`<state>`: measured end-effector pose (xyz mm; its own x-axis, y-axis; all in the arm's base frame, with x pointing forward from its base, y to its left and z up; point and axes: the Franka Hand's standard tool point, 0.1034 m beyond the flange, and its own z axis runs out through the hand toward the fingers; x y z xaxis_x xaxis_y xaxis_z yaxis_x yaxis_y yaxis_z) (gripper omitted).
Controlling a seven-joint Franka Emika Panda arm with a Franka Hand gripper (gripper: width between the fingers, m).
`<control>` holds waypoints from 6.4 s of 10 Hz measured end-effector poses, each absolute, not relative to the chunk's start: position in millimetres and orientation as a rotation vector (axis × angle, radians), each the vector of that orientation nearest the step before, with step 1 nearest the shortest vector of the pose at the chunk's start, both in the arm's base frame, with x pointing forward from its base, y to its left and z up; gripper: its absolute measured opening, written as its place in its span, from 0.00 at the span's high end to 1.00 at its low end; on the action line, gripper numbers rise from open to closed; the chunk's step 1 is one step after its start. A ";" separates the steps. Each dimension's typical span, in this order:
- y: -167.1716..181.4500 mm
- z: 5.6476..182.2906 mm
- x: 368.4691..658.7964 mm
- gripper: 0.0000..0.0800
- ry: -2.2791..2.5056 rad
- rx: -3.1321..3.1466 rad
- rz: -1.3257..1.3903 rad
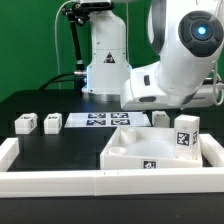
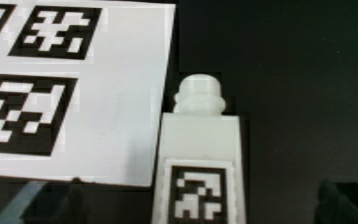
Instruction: Assemble square table
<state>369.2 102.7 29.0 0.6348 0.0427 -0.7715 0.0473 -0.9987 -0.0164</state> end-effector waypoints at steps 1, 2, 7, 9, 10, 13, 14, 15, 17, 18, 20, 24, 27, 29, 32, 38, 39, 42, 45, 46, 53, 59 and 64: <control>102.6 27.0 367.0 0.19 0.071 2.834 -1.335; 103.0 25.2 365.4 0.19 0.068 2.833 -1.333; 101.4 11.2 358.3 0.19 0.053 2.828 -1.318; 100.8 9.3 356.8 0.19 0.035 2.818 -1.323; 100.9 9.9 357.2 0.24 0.030 2.817 -1.324; 99.8 10.1 357.8 0.58 0.026 2.818 -1.324; 99.4 10.1 357.9 0.64 0.024 2.818 -1.324; 99.2 10.1 358.0 0.64 0.023 2.819 -1.325; 99.2 10.1 358.0 0.64 0.023 2.819 -1.325; 99.1 10.1 358.0 0.64 0.023 2.819 -1.325; 97.9 11.1 358.4 0.64 0.025 2.821 -1.327; 81.4 65.5 372.3 0.64 0.000 2.838 -1.363; 69.6 106.5 392.2 0.64 -0.039 2.887 -1.337; 70.2 101.8 400.1 0.64 -0.038 2.944 -1.212; 59.8 94.4 413.7 0.64 -0.003 3.081 -0.897; 52.7 124.1 463.0 0.64 -0.066 3.174 -0.386; 51.8 121.8 462.8 0.64 -0.056 3.187 -0.276; 48.8 119.0 469.6 0.64 -0.056 3.187 0.050; 38.6 121.0 482.8 0.64 0.005 3.149 0.323; 35.0 127.5 491.9 0.64 -0.003 3.127 0.456; 22.6 119.4 494.2 0.64 0.000 3.031 0.698; 0.3 120.4 518.5 0.64 0.027 3.002 0.706; -16.4 113.5 522.8 0.64 -0.033 3.015 0.655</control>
Offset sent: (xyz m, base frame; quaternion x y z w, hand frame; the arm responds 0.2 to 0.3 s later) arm -0.0096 0.0034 -0.0118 0.0021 0.0062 0.0131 0.9999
